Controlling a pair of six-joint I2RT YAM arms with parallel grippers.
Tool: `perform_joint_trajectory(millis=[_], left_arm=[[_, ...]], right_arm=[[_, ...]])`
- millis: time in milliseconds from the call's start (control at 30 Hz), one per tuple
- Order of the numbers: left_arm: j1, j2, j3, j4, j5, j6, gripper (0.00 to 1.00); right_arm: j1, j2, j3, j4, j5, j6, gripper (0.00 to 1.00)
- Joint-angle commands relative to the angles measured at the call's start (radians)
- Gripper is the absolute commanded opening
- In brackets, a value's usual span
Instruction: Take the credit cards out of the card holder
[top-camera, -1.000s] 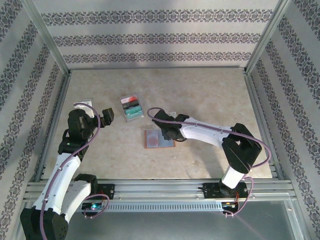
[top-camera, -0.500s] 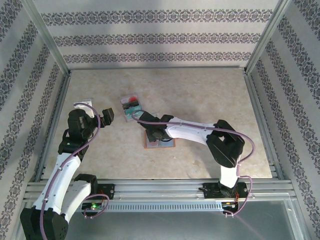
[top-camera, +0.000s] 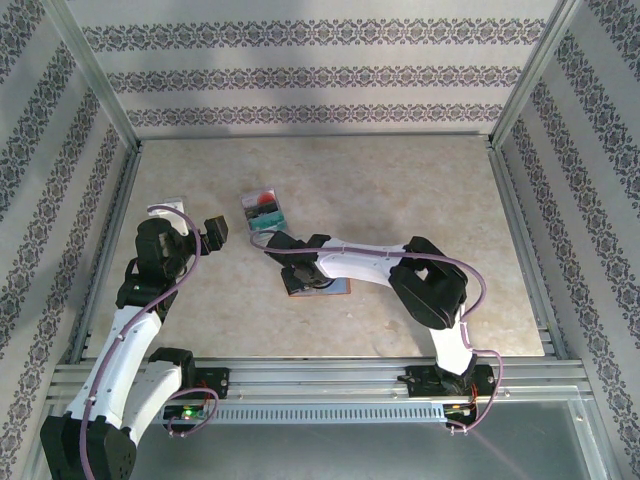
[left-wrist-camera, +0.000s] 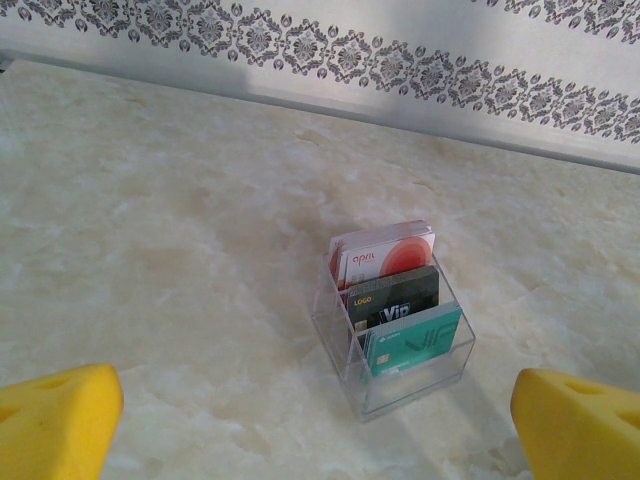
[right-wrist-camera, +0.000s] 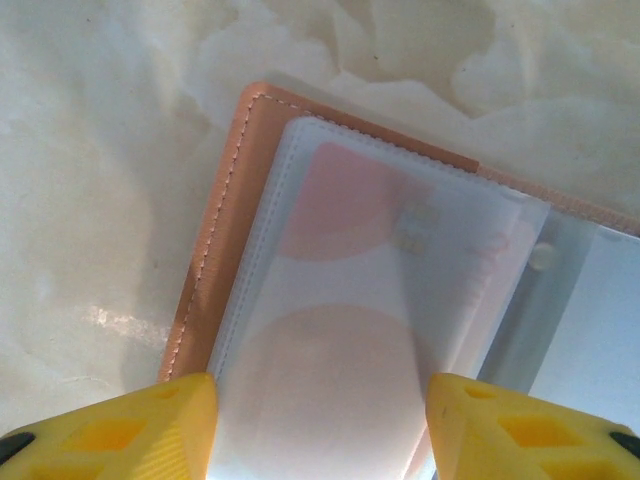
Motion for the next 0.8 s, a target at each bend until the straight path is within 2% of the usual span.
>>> perform_joint_trajectory(millis=[0, 67, 267, 533, 667, 767], left_arm=[[0.015, -0.005, 0.019, -0.017, -0.013, 0.004, 0.99], [0.015, -0.007, 0.019, -0.018, -0.013, 0.004, 0.99], [0.015, -0.009, 0.021, -0.020, -0.010, 0.000, 0.99], [0.015, -0.018, 0.025, -0.027, -0.013, 0.003, 0.99], [0.015, -0.025, 0.030, -0.037, -0.013, 0.009, 0.99], [0.016, -0.028, 0.037, -0.048, -0.007, 0.018, 0.99]], right_arm=[[0.001, 0.022, 0.006, -0.012, -0.005, 0.003, 0.59], [-0.002, 0.022, -0.007, -0.008, -0.008, 0.012, 0.58], [-0.023, 0.005, -0.062, 0.038, -0.039, 0.042, 0.43], [-0.027, -0.022, -0.078, 0.032, -0.012, 0.037, 0.28], [-0.027, -0.064, -0.083, 0.013, 0.042, 0.037, 0.26], [-0.027, -0.099, -0.092, -0.006, 0.095, 0.040, 0.31]])
